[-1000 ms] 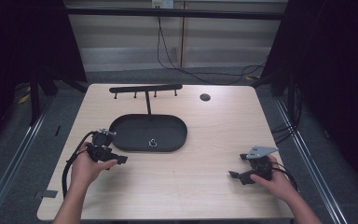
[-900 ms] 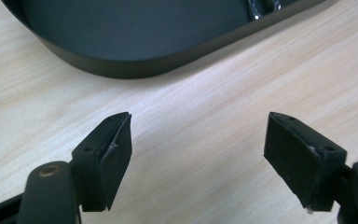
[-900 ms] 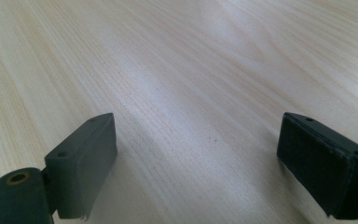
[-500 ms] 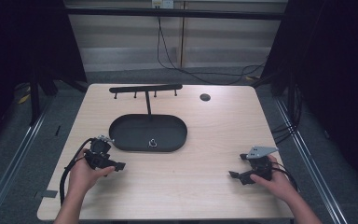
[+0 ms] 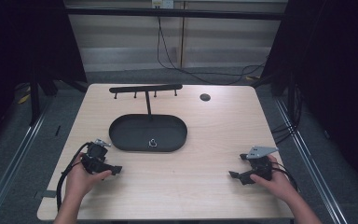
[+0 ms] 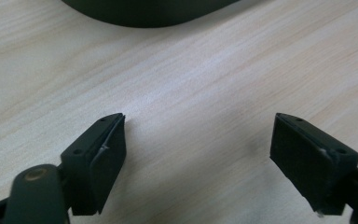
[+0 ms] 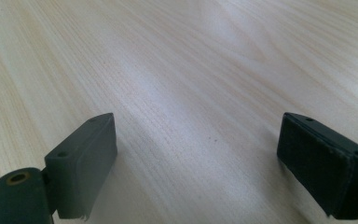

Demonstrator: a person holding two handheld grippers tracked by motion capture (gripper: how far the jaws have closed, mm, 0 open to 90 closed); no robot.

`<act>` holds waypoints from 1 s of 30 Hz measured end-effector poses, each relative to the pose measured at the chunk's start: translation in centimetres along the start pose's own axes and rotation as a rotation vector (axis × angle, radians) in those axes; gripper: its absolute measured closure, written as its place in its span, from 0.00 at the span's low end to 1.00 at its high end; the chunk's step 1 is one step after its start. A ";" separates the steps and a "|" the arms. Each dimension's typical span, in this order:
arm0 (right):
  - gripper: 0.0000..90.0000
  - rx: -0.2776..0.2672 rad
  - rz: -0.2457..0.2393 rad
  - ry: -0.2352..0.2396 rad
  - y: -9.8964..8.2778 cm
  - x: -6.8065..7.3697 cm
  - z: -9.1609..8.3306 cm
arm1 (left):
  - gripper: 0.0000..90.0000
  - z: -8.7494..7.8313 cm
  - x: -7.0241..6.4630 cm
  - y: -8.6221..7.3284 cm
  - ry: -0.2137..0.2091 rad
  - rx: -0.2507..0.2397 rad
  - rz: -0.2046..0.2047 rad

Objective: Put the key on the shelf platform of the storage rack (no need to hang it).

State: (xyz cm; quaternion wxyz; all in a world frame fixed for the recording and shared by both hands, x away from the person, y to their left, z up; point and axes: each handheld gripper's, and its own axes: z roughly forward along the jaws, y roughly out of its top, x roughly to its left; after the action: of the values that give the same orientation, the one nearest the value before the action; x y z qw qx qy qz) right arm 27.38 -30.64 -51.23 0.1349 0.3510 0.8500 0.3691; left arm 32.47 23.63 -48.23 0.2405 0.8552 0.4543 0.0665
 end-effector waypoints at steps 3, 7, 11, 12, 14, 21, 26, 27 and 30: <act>0.13 0.000 0.000 0.000 0.0 0.0 0.0 | 0.18 0.1 0.1 -0.2 0.007 -0.016 0.016; 0.13 0.000 0.000 0.000 0.0 0.0 0.0 | 0.17 0.2 0.1 -0.6 0.016 -0.045 0.026; 0.13 0.000 0.000 0.000 0.0 0.0 0.0 | 0.17 0.3 0.1 -0.8 0.022 -0.060 0.051; 0.13 0.000 0.000 0.000 0.0 0.0 0.0 | 0.16 0.3 -0.1 -0.9 0.031 -0.057 0.063; 0.13 0.000 0.000 0.000 0.0 0.0 0.0 | 0.14 0.4 -0.2 -0.9 0.043 -0.057 0.077; 0.13 0.000 0.000 0.000 0.0 0.0 0.0 | 0.07 0.8 -0.4 -1.2 0.044 -0.093 0.079; 0.13 0.000 0.000 0.000 0.0 0.0 0.0 | 0.04 1.0 -0.3 -1.6 0.045 -0.122 0.088; 0.13 0.000 0.000 0.000 0.0 0.0 0.0 | 0.03 1.0 -0.3 -1.5 0.047 -0.114 0.090; 0.13 0.000 0.000 0.000 0.0 0.0 0.0 | 0.00 1.2 -0.4 -1.6 0.046 -0.123 0.087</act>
State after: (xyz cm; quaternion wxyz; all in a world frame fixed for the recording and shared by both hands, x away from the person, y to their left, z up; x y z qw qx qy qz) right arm 27.38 -30.64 -51.23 0.1349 0.3509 0.8500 0.3690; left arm 31.47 23.65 -49.95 0.2791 0.8558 0.4174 0.1244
